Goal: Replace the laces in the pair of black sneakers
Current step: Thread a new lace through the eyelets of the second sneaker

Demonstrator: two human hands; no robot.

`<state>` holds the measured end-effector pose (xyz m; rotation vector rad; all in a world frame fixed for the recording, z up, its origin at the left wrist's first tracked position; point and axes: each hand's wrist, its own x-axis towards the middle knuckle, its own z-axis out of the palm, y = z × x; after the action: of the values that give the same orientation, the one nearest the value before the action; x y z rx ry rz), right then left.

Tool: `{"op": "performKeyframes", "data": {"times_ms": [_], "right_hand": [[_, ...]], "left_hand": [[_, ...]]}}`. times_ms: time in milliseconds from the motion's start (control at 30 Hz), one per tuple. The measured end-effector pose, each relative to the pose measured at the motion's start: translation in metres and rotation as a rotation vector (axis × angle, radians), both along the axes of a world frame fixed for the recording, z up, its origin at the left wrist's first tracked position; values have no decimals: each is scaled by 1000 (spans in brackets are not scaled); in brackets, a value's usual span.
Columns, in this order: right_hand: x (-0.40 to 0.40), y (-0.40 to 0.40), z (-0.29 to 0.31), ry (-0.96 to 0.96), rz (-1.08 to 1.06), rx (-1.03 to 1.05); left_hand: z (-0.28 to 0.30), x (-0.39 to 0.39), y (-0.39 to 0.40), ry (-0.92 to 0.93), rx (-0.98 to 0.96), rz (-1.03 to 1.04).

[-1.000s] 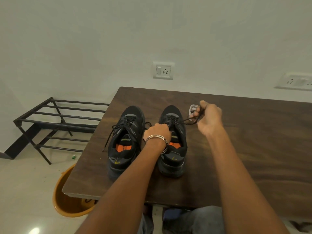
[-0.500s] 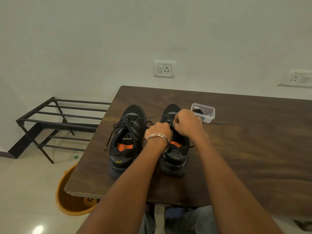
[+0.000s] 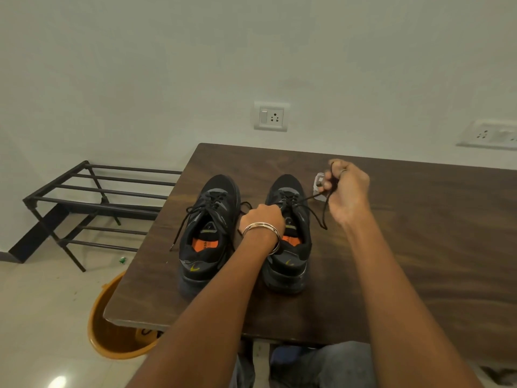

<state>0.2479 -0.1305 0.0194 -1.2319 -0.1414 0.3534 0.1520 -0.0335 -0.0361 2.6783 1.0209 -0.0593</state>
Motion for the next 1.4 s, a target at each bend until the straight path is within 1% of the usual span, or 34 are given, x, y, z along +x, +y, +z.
{"op": "performKeyframes", "data": {"times_ms": [33,100,167,200,233,267,300,367,433,533,733,833,867,900,1000,1033,1100,1133,1200,1267,1333,1367,1400], "right_hand": [[-1,2,-1,-130,28,-115],[-3,8,-7,-461,121,-443],[-4,14,-18,-760,255,-891],[-6,17,-23,-865,314,-1114],[-9,20,-26,-925,366,-1284],[-12,23,-30,-953,399,-1385],[-15,26,-33,-974,413,-1429],[-16,30,-38,-1014,400,-1424],[-15,33,-41,-1023,376,-1374],[-10,34,-43,-913,307,-1249],[-7,25,-36,-491,245,-977],[-5,14,-26,-92,263,-636],[-2,9,-27,-20,277,-587],[1,5,-27,-36,272,-626],[9,-8,-29,-309,136,-1046],[10,-12,-27,-360,83,-1154],[9,-19,-20,-429,20,-1288],[8,-20,-16,-459,-8,-1323],[7,-18,-11,-525,-14,-1337],[6,-11,-7,-576,70,-1220],[1,-1,-5,-578,248,-1088],[-3,5,-5,-572,334,-1071],[-7,9,-7,-583,409,-1102]], "left_hand": [[0,0,0,4,-2,-1],[1,0,0,11,-8,-2],[2,-1,0,14,-6,0],[2,-2,-1,16,-5,3],[3,-2,-1,18,-6,4],[3,-1,-2,20,-8,5],[3,-1,-2,21,-8,4],[3,-1,-2,17,-8,3],[3,-1,-1,10,-13,5],[5,-2,-1,-2,-38,7],[6,-4,-2,-6,-59,13],[7,-5,1,-8,-80,24],[6,-5,2,-6,-89,24],[7,-5,2,-4,-87,20],[8,-6,0,17,-77,16],[9,-5,0,27,-84,17],[16,-6,1,55,-119,12],[20,-8,2,69,-141,8],[29,-11,5,69,-175,20],[33,-10,7,-24,-175,62],[35,-8,9,-225,-141,141],[34,-4,11,-338,-128,168],[32,0,13,-438,-136,170]]}}
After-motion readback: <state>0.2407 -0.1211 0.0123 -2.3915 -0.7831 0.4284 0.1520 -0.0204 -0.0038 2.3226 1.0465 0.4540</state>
